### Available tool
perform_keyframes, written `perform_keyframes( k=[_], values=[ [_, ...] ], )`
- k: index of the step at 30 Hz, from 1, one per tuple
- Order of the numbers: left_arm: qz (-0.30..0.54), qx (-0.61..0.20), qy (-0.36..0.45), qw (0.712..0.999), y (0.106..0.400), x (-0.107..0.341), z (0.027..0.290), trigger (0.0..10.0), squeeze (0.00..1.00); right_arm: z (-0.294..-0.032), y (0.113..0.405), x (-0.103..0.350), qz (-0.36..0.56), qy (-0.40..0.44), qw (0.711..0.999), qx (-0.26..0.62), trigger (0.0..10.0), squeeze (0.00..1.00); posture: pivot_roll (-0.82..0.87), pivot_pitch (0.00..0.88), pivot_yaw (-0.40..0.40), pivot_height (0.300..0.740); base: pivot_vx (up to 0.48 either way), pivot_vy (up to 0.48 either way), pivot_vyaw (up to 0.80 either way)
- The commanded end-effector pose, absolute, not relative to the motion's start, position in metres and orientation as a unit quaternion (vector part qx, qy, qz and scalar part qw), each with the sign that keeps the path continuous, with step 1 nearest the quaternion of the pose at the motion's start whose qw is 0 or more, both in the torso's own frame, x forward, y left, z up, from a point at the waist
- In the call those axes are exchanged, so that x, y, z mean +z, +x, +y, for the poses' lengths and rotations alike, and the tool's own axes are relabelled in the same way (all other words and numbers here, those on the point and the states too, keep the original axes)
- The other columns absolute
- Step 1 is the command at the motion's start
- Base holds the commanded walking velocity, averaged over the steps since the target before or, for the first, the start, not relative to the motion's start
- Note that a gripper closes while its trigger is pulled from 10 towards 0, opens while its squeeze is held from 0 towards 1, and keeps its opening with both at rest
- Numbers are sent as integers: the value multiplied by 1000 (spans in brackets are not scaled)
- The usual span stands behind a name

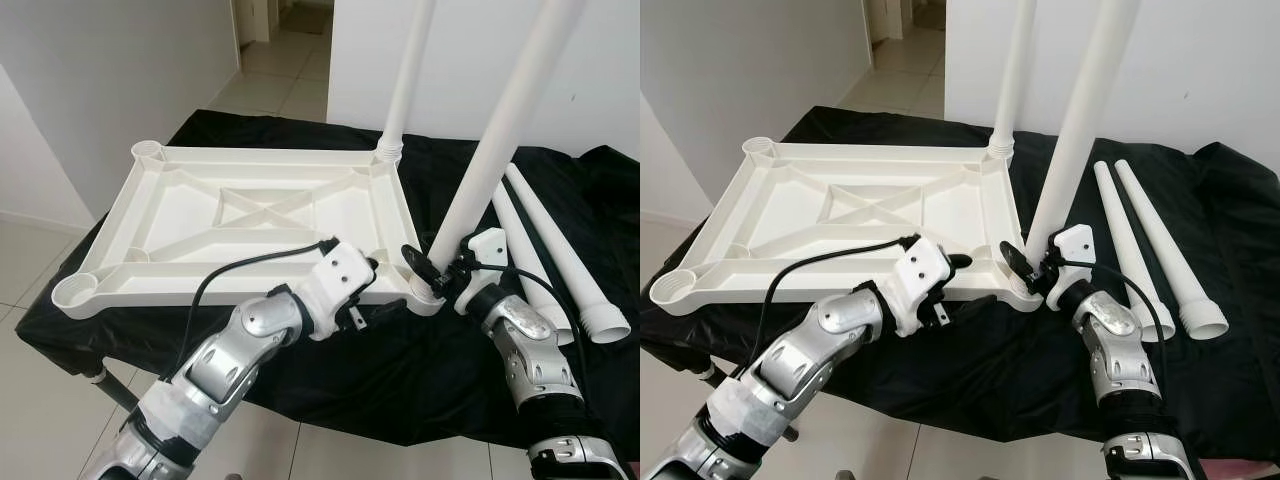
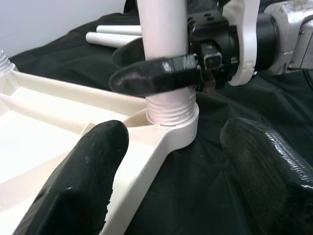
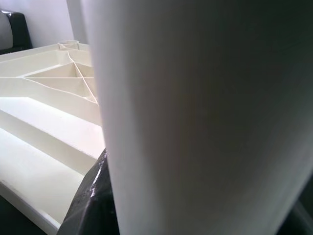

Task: Building children table

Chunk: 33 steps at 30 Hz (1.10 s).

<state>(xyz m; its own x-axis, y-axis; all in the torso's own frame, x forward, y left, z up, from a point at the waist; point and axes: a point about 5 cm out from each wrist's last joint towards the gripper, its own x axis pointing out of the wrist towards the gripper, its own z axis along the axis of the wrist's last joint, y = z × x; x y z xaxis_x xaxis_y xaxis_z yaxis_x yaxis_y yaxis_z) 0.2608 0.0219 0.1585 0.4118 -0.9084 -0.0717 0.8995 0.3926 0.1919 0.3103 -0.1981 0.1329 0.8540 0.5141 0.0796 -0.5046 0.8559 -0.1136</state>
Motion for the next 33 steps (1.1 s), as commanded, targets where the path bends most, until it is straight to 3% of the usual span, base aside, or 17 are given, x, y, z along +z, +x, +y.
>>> perform_keyframes(
  k=[1,2,10,19,25,28,33],
  values=[
    [-19,-574,103,812,256,155,20,10000,0,-196,309,125,-38,-36,961,273,0,0,-80,0,4,740,0,0,0],
    [-18,-574,103,812,256,155,20,10000,0,-196,308,123,-37,-27,963,267,10000,0,-80,0,3,740,0,0,0],
    [-18,-576,103,811,255,154,20,10000,0,-195,306,121,-36,-9,976,214,10000,0,-78,0,-1,740,0,0,0],
    [-16,-576,101,811,253,151,20,10000,0,-190,299,113,-10,24,999,40,10000,0,-78,0,-10,740,0,0,0],
    [-15,-576,100,811,252,150,20,10000,0,-186,295,112,-4,27,999,-16,10000,0,-76,0,-15,740,0,0,0],
    [-14,-575,99,812,251,149,20,10000,0,-172,283,113,-7,74,987,-139,10000,0,-70,0,-29,740,0,0,0],
    [-14,-574,97,813,251,149,20,10000,0,-162,281,114,-5,89,983,-158,10000,0,-68,0,-31,740,0,0,0]
  ],
)
